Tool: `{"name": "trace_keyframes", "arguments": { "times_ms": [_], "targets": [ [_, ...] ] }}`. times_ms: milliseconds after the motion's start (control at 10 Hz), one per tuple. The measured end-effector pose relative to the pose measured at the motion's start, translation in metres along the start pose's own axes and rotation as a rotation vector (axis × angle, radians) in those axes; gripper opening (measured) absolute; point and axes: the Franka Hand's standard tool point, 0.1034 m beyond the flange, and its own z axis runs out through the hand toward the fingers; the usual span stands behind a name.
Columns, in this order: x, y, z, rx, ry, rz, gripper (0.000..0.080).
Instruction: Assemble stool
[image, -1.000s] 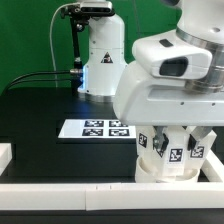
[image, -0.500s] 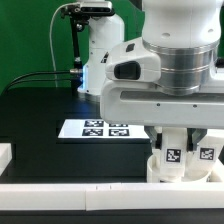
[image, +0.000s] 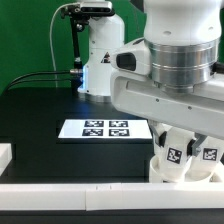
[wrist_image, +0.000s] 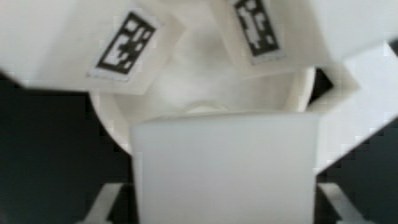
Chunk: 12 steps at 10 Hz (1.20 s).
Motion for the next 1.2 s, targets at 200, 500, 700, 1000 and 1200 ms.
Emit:
{"name": "trace_keyframes", "arguments": {
  "times_ms": [200, 500, 700, 1000, 1200],
  "targets": [
    [-0.002, -0.002, 0.0, 0.002, 0.003, 0.1, 0.0336],
    [-0.006, -0.005, 0.001, 0.009, 0.009, 0.399, 0.0336],
    [-0.011, -0.01, 0.003, 0.08, 0.058, 0.652, 0.0336],
    [-0.017, -0.016, 0.003, 0.127, 0.056, 0.845, 0.0336],
    [-0.021, -0.019, 0.004, 0.138, 0.031, 0.969, 0.0336]
  ]
}}
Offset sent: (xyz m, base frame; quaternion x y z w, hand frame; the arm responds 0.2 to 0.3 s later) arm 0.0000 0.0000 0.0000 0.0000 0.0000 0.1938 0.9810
